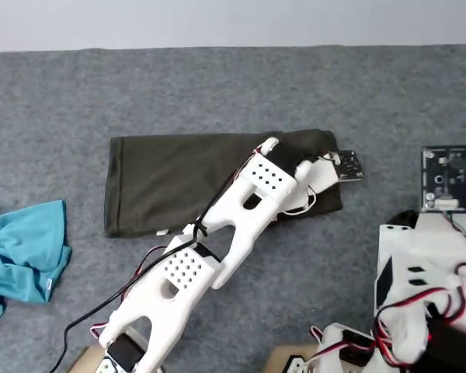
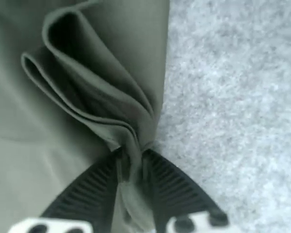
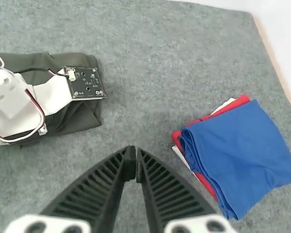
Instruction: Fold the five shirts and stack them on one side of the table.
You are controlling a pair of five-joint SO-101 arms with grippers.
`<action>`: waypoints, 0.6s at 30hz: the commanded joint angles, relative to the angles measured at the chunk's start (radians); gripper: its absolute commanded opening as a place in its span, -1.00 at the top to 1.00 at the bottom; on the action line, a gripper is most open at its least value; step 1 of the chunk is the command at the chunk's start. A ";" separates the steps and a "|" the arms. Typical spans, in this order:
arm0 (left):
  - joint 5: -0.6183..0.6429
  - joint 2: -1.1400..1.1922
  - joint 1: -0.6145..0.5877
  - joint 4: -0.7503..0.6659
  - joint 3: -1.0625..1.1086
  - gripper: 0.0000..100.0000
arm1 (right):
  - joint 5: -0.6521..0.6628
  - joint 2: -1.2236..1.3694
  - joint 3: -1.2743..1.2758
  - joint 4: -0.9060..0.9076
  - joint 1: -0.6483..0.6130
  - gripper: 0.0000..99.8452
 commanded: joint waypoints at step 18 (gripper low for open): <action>0.008 -0.101 -0.187 -0.118 -0.045 0.71 | 0.011 0.004 -0.002 0.039 0.015 0.97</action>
